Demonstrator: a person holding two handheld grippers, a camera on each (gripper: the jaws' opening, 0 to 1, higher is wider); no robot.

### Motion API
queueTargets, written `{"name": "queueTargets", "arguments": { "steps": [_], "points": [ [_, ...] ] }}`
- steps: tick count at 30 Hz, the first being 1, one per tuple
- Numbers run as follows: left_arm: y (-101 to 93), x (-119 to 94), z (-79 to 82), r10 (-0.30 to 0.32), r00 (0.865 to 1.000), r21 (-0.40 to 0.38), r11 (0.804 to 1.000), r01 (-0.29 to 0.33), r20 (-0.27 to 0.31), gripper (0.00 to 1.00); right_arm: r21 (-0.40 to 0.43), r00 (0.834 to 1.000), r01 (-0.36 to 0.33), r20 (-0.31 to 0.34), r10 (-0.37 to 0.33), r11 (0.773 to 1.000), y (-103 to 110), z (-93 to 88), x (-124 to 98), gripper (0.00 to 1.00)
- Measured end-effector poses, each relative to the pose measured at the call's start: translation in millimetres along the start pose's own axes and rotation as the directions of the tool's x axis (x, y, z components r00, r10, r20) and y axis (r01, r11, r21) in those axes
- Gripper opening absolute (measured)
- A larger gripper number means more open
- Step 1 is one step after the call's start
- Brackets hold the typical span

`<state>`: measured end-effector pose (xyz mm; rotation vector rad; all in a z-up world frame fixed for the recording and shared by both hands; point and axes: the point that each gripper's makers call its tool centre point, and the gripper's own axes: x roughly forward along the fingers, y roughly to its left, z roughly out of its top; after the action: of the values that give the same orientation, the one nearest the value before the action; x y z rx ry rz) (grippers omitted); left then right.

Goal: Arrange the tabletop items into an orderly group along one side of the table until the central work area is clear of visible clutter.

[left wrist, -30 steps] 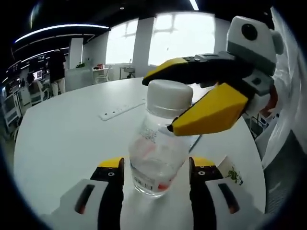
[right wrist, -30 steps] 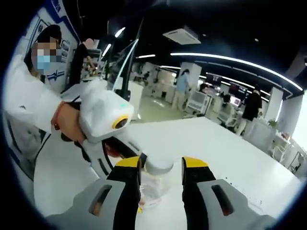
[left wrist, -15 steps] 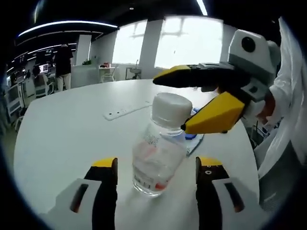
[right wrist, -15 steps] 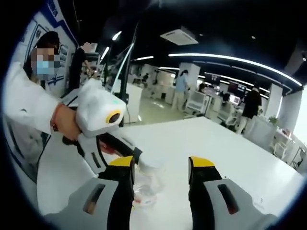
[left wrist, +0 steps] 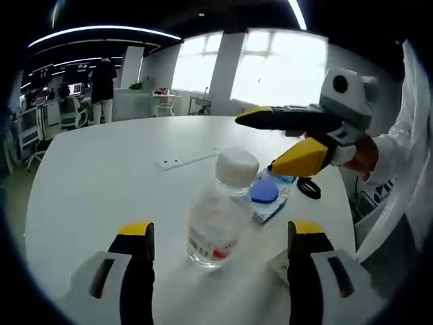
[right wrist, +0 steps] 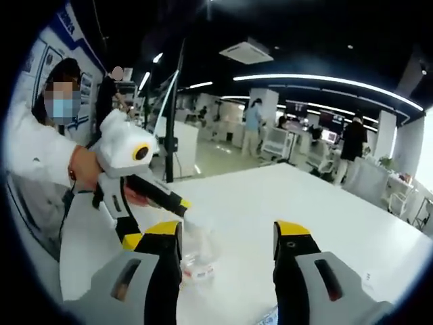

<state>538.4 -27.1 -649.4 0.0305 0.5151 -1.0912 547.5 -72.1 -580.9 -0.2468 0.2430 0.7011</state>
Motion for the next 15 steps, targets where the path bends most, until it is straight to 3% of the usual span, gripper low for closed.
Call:
{"name": "queueTargets", "arguments": {
  "steps": [8, 15],
  "points": [
    [-8.6, -14.8, 8.6, 0.016, 1.0, -0.024, 1.0, -0.015, 0.026, 0.87, 0.006, 0.999, -0.03, -0.022, 0.031, 1.0, 1.1, -5.3, -14.8, 0.54],
    [-18.1, -28.4, 7.8, 0.033, 0.999, -0.041, 0.999, -0.032, 0.028, 0.9, 0.005, 0.996, -0.056, -0.067, 0.056, 0.998, 0.8, -21.7, -31.7, 0.54]
  ]
}}
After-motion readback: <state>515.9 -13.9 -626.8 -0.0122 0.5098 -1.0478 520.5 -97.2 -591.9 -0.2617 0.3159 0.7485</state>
